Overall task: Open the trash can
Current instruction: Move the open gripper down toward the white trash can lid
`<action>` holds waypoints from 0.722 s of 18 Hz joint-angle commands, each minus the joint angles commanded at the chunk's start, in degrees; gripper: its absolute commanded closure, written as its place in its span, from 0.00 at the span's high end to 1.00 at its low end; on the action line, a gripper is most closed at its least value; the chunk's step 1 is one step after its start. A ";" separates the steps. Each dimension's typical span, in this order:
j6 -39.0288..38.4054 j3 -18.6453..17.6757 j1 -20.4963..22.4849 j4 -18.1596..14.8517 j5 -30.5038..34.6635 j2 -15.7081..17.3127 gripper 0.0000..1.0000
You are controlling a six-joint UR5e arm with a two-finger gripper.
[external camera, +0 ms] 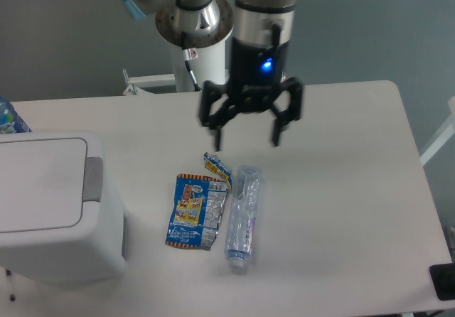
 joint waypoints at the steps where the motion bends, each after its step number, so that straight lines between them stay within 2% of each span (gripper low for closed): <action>1: -0.53 0.00 -0.53 0.17 -0.27 -0.52 1.00; 8: -0.63 -0.70 -6.86 1.58 0.16 -3.08 1.00; 13: -0.54 -1.32 -8.27 1.76 0.17 -3.34 1.00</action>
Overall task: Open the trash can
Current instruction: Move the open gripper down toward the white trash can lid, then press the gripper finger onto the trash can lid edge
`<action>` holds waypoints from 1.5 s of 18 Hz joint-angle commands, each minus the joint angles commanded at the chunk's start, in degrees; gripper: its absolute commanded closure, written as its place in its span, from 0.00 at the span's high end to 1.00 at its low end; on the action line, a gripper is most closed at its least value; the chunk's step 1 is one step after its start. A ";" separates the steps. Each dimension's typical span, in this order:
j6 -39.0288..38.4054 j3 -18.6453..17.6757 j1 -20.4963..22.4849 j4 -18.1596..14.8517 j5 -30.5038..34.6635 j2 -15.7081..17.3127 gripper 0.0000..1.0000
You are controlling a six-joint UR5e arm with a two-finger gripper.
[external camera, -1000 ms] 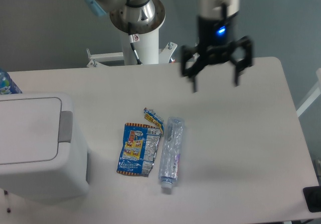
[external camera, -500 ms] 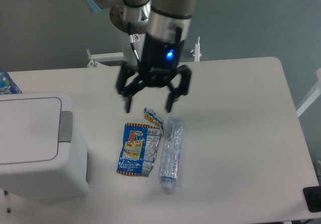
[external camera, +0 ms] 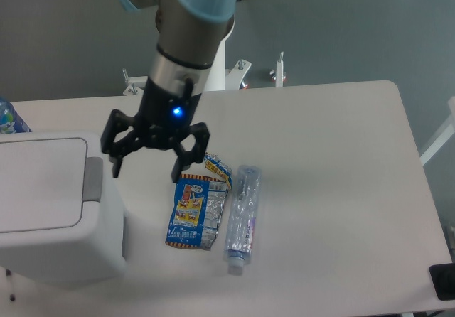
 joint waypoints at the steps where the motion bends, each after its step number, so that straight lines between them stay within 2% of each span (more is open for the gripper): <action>1: 0.00 0.00 -0.27 0.00 0.00 -0.35 1.00; 27: 0.35 -0.62 -1.50 0.70 0.18 -1.85 1.00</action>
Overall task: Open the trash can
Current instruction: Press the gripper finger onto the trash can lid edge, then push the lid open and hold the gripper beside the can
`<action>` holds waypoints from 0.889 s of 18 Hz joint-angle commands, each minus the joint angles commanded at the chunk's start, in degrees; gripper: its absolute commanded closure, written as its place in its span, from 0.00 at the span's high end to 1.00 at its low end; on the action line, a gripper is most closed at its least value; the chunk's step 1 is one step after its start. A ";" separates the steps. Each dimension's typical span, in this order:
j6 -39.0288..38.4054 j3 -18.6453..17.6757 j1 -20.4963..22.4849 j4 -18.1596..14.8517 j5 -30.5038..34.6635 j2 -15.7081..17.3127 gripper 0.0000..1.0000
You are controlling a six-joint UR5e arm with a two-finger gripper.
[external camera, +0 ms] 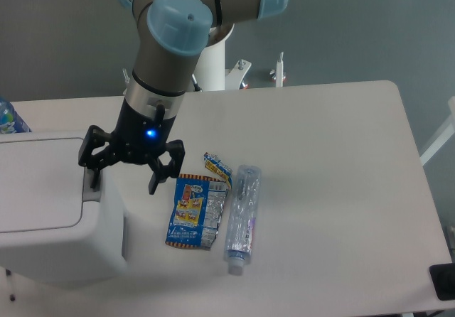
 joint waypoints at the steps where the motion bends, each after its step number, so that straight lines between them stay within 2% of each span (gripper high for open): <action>1: 0.00 0.00 0.00 0.00 0.00 0.00 1.00; 16: 0.00 0.52 0.00 0.79 0.09 -0.35 1.00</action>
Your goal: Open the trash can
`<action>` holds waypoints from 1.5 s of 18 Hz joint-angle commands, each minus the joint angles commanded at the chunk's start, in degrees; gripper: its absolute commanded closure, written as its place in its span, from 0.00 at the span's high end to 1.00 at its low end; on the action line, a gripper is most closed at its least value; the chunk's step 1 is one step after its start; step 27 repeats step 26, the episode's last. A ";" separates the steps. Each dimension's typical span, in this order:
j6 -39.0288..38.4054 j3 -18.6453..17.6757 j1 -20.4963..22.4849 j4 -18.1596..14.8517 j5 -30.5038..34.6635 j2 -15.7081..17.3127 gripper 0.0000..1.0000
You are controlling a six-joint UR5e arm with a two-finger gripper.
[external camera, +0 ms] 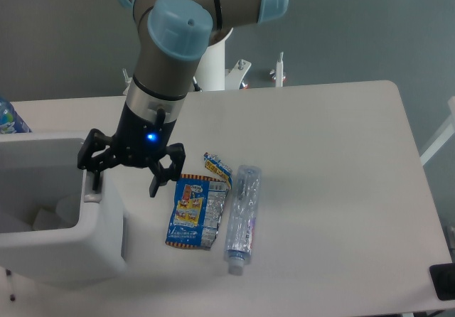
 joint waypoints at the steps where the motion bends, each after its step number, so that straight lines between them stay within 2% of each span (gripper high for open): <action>1: 0.09 0.79 0.00 0.44 0.00 0.35 1.00; 5: 0.35 5.70 1.22 0.62 1.75 1.06 1.00; 8: 0.79 9.05 5.35 0.53 7.27 1.23 1.00; 12: 1.23 10.99 11.23 0.44 15.01 1.32 1.00; 13: 2.62 10.99 12.90 0.35 16.16 1.58 1.00; 17: 16.49 8.89 18.45 -0.87 18.36 3.78 1.00; 20: 28.69 6.08 20.04 -4.38 24.06 5.01 1.00; 22: 36.26 4.06 21.35 -4.83 26.71 5.71 1.00; 25: 41.21 1.94 22.58 -4.75 26.98 6.68 1.00; 27: 41.74 1.76 23.37 -4.83 26.98 6.94 1.00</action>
